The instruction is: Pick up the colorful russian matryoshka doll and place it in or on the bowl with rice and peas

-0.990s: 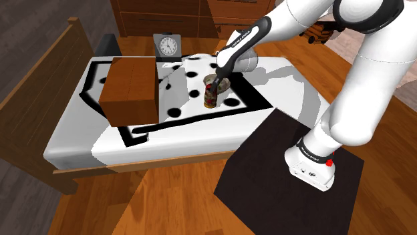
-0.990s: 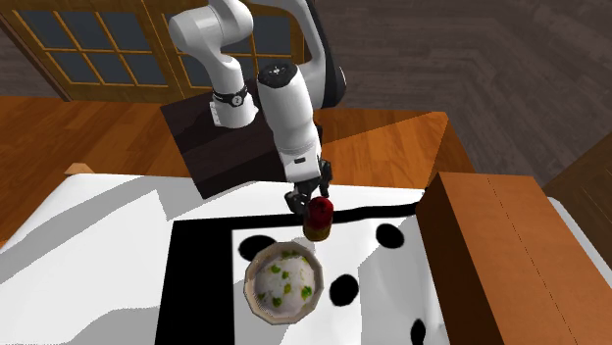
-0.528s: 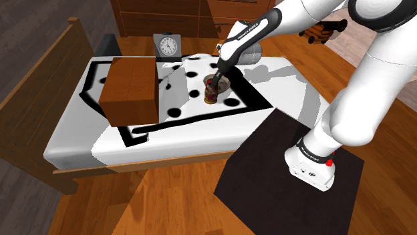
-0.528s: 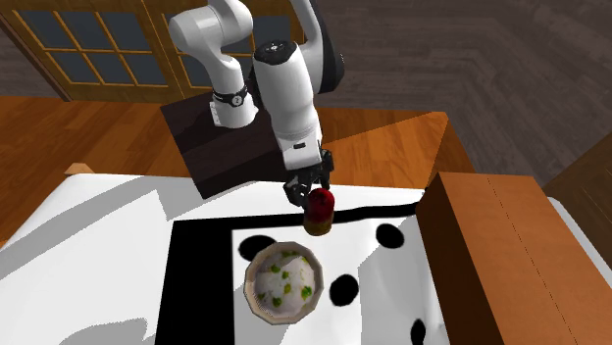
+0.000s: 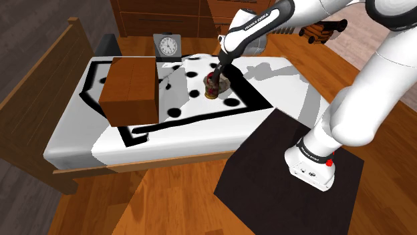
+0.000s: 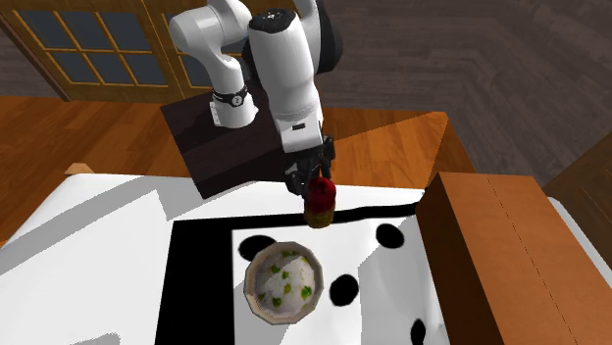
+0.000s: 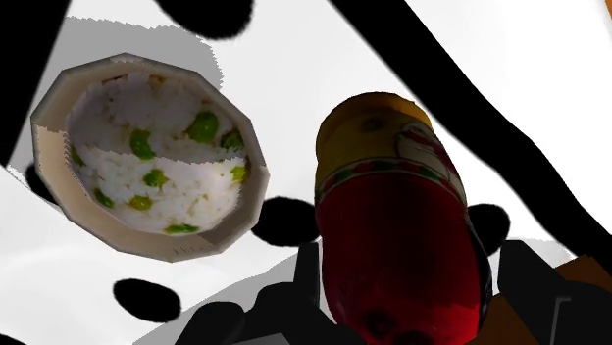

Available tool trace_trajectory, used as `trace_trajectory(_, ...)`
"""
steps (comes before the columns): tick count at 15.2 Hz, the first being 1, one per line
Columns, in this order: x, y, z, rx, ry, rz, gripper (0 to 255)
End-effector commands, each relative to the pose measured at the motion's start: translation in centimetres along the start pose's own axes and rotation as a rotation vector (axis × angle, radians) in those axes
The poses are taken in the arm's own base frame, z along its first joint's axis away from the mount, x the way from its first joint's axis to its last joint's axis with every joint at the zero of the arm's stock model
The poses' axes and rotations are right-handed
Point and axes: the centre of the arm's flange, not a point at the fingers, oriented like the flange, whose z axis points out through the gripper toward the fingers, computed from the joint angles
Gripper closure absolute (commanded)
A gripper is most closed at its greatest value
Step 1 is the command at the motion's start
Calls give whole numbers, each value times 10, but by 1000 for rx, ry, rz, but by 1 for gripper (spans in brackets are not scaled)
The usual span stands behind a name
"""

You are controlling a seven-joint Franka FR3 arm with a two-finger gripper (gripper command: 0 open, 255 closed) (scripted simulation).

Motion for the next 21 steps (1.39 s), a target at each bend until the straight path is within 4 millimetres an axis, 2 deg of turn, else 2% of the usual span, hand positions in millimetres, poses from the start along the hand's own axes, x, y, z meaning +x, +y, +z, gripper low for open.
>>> trace_trajectory(1, 3, 0, -10, 0, 0, 0, 255)
trace_trajectory(12, 17, -1, -64, 0, 0, 0, 255)
trace_trajectory(21, 41, 109, -99, 0, 0, 0, 255)
